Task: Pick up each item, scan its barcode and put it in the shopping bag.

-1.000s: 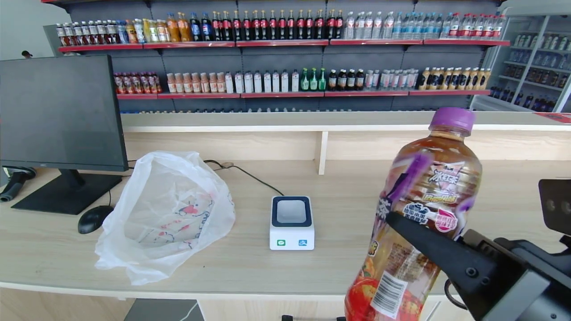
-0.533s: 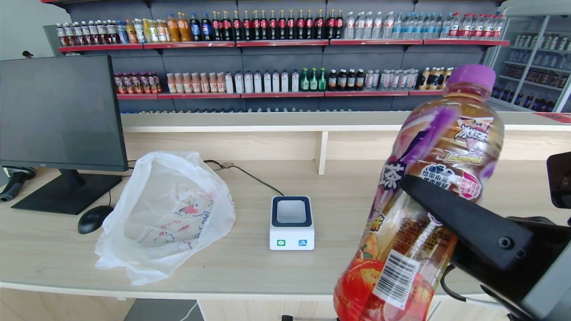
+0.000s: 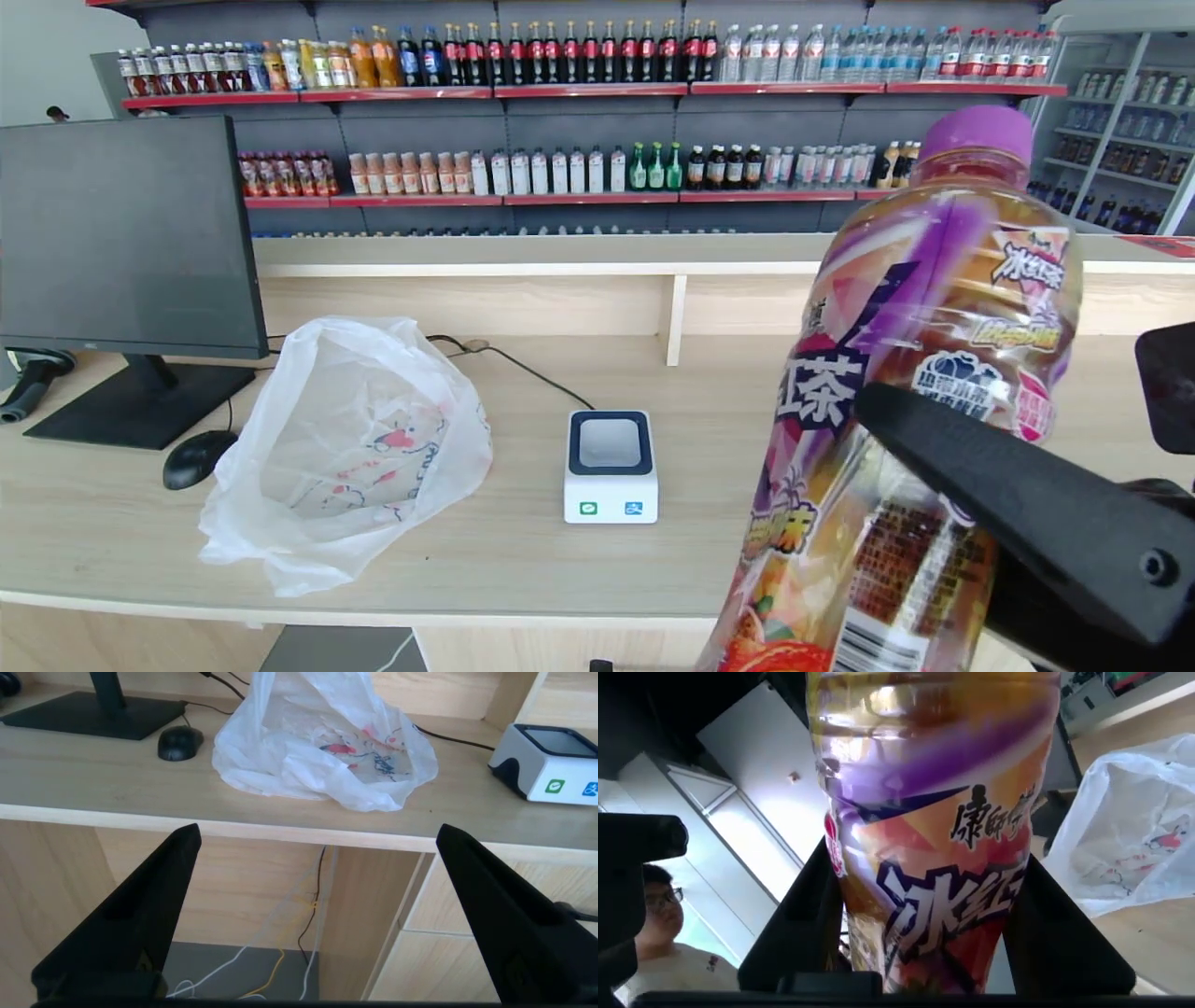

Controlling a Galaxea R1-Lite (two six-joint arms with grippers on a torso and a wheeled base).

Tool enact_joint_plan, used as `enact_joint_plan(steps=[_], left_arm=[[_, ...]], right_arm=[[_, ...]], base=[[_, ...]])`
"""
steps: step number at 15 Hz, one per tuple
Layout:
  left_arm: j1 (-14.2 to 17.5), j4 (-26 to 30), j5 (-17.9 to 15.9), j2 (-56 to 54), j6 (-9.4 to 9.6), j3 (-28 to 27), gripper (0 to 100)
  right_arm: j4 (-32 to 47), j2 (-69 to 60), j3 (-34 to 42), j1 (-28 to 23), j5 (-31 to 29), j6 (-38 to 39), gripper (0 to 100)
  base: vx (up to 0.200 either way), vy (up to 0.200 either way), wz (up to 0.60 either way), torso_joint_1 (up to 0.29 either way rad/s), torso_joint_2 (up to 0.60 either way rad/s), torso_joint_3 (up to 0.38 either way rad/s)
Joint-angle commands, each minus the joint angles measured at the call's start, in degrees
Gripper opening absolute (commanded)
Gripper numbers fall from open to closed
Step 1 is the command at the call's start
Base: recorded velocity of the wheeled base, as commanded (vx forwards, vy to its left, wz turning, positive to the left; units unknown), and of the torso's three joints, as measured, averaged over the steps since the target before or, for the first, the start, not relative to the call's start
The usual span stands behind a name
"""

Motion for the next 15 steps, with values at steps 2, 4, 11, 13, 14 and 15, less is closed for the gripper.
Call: enact_joint_plan(steps=[2, 4, 11, 13, 14, 15], left_arm=[[0.0, 0.0, 0.0, 0.0, -0.01, 0.0, 100], [0.0, 0.0, 0.0, 0.0, -0.01, 0.0, 100], [0.0, 0.0, 0.0, 0.0, -0.01, 0.0, 100], [0.0, 0.0, 0.0, 0.0, -0.01, 0.0, 100], [0.0, 0.0, 0.0, 0.0, -0.01, 0.0, 100], [0.0, 0.0, 0.0, 0.0, -0.01, 0.0, 100]], right_arm=[[0.0, 2.6, -1.1, -1.0, -0.1, 1.9, 0], [0.0, 4.6, -3.2, -3.8, -0.1, 2.0, 0], [0.0, 5.6, -6.0, -6.2, -0.1, 2.2, 0], [0.0, 5.7, -6.0, -6.2, -0.1, 1.8, 0], [0.0, 5.8, -6.0, -6.2, -0.1, 1.8, 0], [0.0, 5.7, -6.0, -6.2, -0.1, 1.7, 0]], base=[[0.000, 0.000, 0.00, 0.000, 0.00, 0.000], [0.000, 0.000, 0.00, 0.000, 0.00, 0.000], [0.000, 0.000, 0.00, 0.000, 0.00, 0.000], [0.000, 0.000, 0.00, 0.000, 0.00, 0.000], [0.000, 0.000, 0.00, 0.000, 0.00, 0.000], [0.000, 0.000, 0.00, 0.000, 0.00, 0.000]])
